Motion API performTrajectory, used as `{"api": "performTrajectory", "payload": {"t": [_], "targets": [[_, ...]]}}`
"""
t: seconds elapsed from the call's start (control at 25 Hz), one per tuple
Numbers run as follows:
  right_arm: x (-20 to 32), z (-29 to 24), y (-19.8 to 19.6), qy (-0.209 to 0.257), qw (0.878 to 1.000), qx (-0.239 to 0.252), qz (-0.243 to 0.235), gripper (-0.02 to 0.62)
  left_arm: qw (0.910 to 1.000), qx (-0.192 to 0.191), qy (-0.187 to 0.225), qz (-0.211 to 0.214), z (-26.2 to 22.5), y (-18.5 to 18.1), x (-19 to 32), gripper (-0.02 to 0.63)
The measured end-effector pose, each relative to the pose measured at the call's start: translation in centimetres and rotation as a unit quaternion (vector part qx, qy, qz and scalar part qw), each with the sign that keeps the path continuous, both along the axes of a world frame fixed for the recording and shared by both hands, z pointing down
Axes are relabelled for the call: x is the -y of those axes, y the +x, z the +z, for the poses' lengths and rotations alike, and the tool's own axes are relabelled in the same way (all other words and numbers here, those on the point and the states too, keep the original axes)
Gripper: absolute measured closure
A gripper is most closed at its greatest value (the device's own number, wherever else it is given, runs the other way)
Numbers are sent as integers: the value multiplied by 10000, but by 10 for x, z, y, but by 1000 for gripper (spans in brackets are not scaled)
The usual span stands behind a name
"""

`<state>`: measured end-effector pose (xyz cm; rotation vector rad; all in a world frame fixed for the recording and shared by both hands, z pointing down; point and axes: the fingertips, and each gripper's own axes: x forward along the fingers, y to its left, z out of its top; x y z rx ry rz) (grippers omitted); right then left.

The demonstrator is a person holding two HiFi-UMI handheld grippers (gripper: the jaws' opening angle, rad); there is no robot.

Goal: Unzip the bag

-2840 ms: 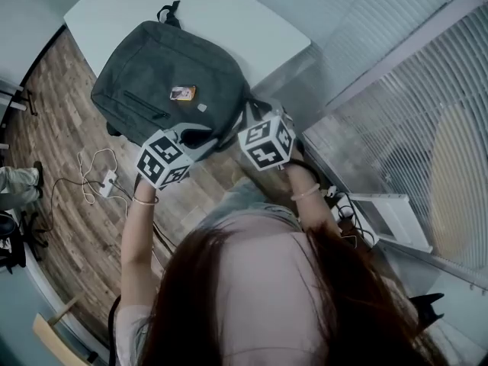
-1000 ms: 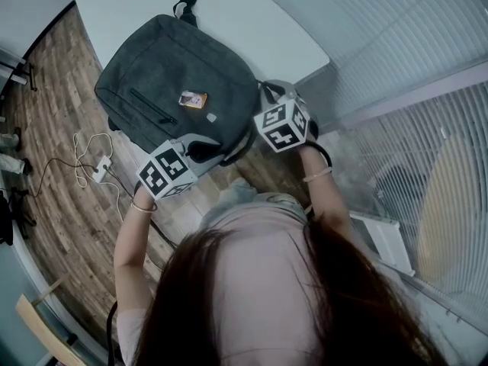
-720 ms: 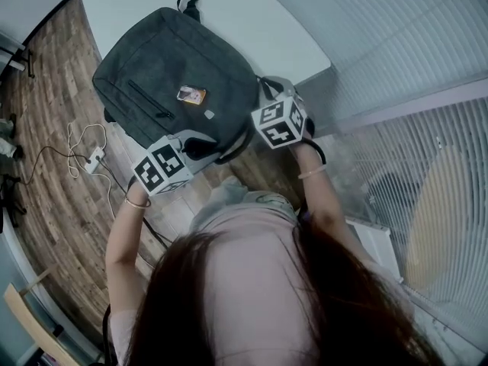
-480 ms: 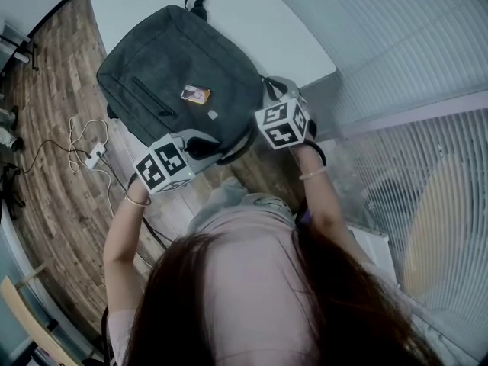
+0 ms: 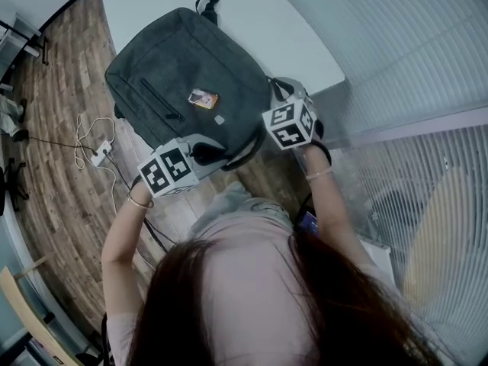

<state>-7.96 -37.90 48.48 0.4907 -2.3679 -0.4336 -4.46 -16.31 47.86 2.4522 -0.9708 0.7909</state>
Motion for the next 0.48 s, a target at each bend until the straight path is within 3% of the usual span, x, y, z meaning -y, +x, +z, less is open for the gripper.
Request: {"api": "performTrajectory", "payload": {"t": [0.48], "targets": [[12, 1, -21, 71, 9979, -314, -568, 581, 9998, 116, 116, 87, -1, 1, 0, 545]]}}
